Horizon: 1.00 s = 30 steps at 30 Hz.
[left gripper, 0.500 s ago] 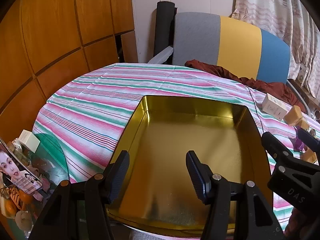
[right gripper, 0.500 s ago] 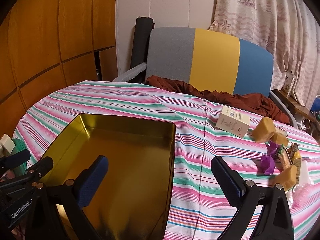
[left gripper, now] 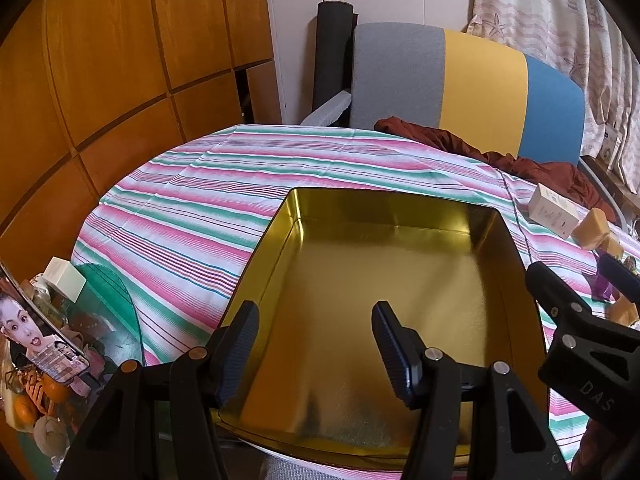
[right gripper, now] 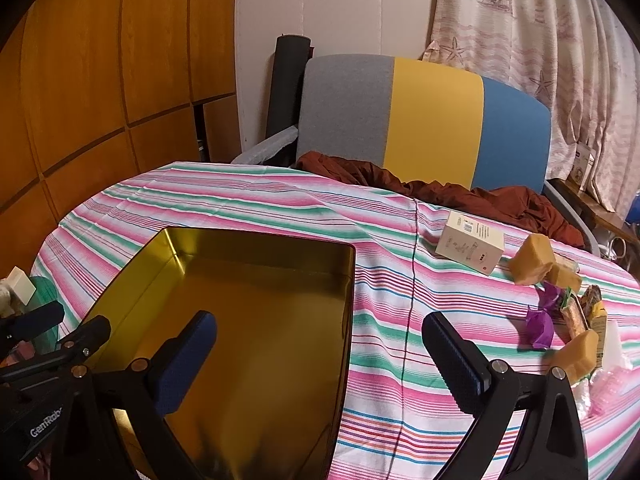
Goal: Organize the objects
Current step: 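Move both tools from the gold tray toward the scattered items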
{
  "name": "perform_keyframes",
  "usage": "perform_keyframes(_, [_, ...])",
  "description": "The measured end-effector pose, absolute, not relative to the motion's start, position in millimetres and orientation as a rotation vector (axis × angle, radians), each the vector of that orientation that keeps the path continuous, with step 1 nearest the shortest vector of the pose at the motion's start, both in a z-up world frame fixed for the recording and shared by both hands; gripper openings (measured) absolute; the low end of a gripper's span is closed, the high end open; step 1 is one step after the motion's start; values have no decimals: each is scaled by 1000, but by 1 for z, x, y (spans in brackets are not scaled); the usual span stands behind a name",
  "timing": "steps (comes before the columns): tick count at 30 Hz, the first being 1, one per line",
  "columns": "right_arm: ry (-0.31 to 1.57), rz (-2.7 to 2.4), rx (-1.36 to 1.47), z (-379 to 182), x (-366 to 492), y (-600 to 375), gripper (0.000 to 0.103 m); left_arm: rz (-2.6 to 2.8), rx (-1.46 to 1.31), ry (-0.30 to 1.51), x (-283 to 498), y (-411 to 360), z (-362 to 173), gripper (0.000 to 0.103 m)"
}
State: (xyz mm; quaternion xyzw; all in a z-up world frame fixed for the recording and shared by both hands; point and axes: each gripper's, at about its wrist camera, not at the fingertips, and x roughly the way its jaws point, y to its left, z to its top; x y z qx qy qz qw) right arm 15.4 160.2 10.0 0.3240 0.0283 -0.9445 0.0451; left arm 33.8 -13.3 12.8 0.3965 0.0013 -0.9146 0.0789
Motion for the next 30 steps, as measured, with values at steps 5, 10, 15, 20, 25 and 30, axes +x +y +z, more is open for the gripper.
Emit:
perform_keyframes(5, [92, -2889, 975, 12, 17, 162, 103, -2731, 1189, -4, 34, -10, 12, 60])
perform_keyframes(10, [82, -2899, 972, 13, 17, 166, 103, -2727, 1193, -20, 32, -7, 12, 60])
perform_keyframes(15, [77, -2911, 960, 16, 20, 176, 103, -2722, 1204, -27, 28, 3, 11, 60])
perform_keyframes(20, [67, -2927, 938, 21, 27, 198, 103, -2764, 1213, -69, 25, 26, 12, 60])
perform_keyframes(25, [85, -2989, 925, 25, 41, 234, 103, -2896, 1267, -125, 27, 69, 11, 60])
perform_keyframes(30, [50, -3058, 989, 22, 56, 291, 103, -3028, 1302, -290, 34, 130, 10, 60])
